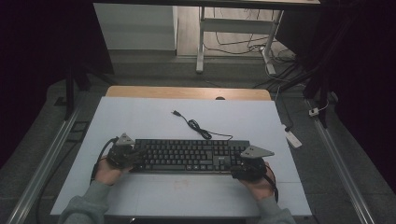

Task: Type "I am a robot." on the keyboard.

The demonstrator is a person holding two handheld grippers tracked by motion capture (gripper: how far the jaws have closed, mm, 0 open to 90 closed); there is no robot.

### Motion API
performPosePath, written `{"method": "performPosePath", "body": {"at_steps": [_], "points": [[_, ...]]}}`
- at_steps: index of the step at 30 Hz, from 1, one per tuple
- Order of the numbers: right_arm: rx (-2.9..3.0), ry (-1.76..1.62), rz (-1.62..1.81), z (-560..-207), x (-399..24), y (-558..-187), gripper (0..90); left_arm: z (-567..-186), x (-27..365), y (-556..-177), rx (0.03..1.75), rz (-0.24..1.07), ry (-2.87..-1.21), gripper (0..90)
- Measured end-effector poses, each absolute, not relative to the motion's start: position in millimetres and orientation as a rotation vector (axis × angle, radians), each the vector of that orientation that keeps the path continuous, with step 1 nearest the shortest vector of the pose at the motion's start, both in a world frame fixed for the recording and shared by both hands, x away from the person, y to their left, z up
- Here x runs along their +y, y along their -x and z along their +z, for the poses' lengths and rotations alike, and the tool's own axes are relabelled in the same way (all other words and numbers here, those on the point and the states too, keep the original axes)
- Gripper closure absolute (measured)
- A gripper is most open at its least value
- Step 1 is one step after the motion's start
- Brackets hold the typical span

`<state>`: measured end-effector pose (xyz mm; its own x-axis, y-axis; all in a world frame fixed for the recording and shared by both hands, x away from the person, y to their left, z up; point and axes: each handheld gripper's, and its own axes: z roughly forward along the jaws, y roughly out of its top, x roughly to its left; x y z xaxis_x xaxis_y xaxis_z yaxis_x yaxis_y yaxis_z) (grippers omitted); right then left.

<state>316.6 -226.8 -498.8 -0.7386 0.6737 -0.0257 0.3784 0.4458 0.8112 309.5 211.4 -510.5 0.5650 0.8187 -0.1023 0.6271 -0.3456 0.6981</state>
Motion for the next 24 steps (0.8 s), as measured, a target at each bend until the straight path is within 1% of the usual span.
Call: {"method": "performPosePath", "body": {"at_steps": [24], "points": [[2.359, -0.898, 1.191, -499.4, -226.9, -316.9, 38.2, -521.0, 206.1, -314.4, 1.173, 0.333, -2.135, 89.0]]}}
